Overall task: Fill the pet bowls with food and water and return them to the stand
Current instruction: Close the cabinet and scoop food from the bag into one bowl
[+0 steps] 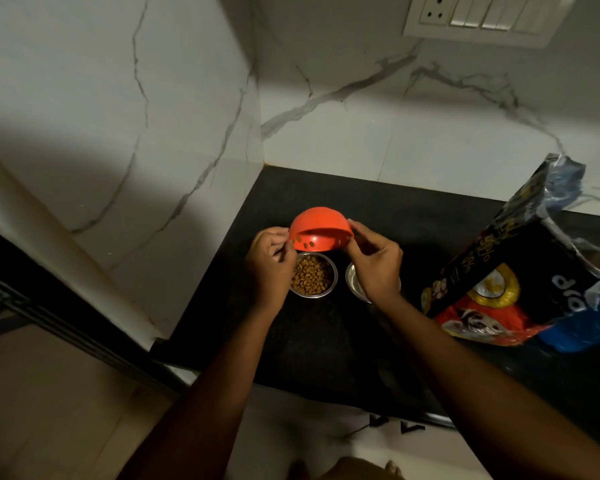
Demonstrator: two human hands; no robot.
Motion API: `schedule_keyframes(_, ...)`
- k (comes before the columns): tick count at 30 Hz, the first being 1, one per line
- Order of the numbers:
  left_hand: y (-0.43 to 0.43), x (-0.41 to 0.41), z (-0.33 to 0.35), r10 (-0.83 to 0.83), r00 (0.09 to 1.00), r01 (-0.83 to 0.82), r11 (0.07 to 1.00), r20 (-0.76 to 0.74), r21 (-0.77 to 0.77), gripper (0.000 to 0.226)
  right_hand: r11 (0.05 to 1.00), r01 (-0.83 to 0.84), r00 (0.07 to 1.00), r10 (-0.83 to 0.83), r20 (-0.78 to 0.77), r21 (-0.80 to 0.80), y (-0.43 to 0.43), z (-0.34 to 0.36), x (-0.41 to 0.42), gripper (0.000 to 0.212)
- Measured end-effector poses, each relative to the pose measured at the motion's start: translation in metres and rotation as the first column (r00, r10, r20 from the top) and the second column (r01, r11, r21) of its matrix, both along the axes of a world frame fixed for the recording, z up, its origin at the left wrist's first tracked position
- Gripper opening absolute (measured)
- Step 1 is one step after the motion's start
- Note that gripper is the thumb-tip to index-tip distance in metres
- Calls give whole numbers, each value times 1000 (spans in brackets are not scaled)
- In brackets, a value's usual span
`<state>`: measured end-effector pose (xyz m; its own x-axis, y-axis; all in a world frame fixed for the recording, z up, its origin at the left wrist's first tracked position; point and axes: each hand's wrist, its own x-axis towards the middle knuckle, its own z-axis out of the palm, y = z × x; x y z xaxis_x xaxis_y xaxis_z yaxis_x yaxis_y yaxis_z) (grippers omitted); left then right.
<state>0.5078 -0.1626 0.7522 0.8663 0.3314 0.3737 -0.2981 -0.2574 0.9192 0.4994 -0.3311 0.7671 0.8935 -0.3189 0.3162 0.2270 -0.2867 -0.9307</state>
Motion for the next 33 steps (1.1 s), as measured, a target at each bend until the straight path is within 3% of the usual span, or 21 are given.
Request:
schedule_keyframes(3,2,4,14,-6,999,5,1000,-46,-10,20,999,-11,1000,11,3,-50,-4,10,5,31)
schedule_keyframes(6,4,9,26,-4,1000,1,992,20,123,23,996,-27,999,24,-32,-85,-13,23,10,30)
schedule_keyframes(10,-7,16,46,-48,994,32,988,98,154,19,975,-8,996,-11,-87,-224,-28,58,11,18)
schedule_keyframes(18,-73,12,122,-261,953,279,954,152,-115,13,882,79,975,-165,-149,-465,-89,157,-17,18)
schedule_keyframes(24,-142,0,173,-410,886,450,873,218,-188,8,816,136,946,-275,-170,-561,-154,228,-61,16)
schedule_keyframes(29,-206,-4,184,-554,825,563,824,106,-73,6,770,186,898,-385,-212,-611,-226,245,-84,15)
schedule_keyframes(33,-242,-6,171,-547,837,547,834,-18,69,3,678,145,871,-433,-232,-720,-262,241,-94,12)
